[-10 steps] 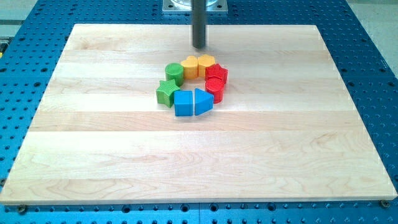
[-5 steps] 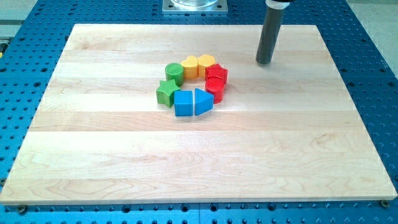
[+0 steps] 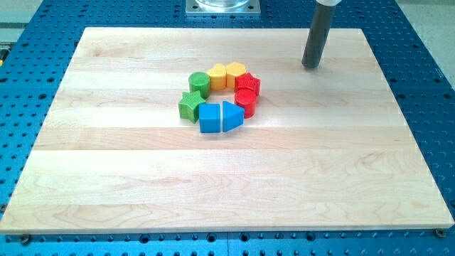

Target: Touch the top of heart

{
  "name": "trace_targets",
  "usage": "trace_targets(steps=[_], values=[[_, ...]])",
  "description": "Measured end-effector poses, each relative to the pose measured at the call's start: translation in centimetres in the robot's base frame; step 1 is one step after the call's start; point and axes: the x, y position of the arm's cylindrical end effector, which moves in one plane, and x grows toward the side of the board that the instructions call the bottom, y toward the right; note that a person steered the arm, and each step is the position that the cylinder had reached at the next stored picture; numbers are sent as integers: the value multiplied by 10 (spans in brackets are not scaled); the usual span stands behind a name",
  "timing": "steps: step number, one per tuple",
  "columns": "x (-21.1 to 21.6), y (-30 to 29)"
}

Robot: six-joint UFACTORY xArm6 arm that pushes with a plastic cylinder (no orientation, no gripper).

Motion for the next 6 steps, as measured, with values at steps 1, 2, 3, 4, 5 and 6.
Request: trace_targets(steps=[1,2,3,4,5,6], values=[[-1,0],[-19,0],[-27,-4],[-25,-32],[-33,-89],[-17,-143]])
